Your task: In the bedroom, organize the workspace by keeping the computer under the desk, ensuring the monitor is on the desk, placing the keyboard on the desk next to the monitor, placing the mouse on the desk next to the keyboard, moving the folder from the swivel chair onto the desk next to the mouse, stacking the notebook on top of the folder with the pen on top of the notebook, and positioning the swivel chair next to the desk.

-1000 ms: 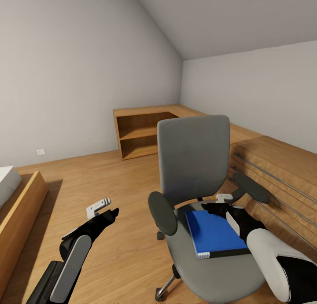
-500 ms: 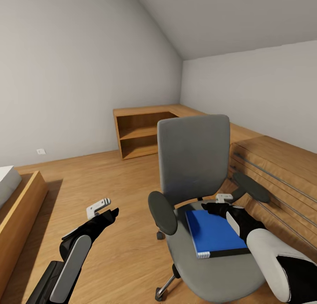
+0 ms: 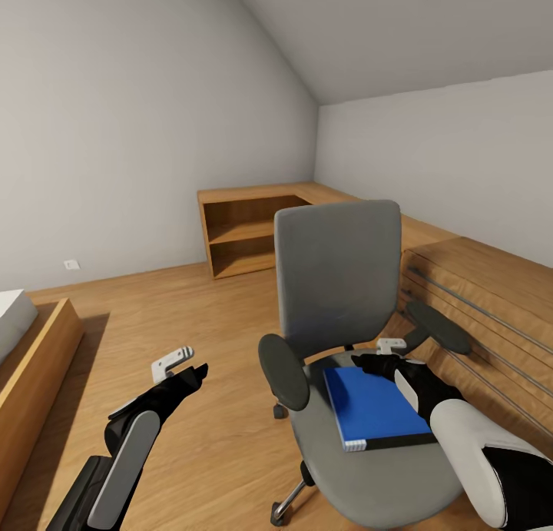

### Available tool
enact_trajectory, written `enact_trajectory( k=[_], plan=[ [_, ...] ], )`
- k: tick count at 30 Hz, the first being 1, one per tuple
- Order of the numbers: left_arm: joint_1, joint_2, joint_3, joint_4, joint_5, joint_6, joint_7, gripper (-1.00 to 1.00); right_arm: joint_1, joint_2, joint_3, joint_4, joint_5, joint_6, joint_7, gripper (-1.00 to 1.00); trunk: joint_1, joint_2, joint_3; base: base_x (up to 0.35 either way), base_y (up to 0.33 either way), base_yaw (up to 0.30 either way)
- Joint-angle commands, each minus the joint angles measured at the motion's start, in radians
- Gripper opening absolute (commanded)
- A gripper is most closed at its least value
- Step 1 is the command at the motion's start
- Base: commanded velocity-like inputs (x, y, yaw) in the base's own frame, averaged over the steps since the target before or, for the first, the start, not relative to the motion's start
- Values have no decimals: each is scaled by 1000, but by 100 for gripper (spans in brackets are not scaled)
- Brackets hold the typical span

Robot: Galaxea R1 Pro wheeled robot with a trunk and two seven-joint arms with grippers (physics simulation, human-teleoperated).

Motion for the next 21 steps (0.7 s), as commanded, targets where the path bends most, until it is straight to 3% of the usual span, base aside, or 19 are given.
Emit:
enact_trajectory(
  k=[1,5,14,21],
  plan=[
    [-1,1,-2,-1,10,0,10,100,0,0,-8,-2,5,6,6,100,0,0,-1,0,0,0],
    [-1,1,-4,0,9,-1,10,100,0,0,-8,-2,5,6,6,100,0,0,-1,-12,0,0],
    [-1,1,-5,1,7,-1,10,100,-1,0,-8,-1,5,6,6,100,0,0,-1,-222,0,0],
    [-1,2,-5,1,5,-1,10,100,0,0,-8,-1,5,6,6,100,0,0,-1,-65,0,0]
  ],
)
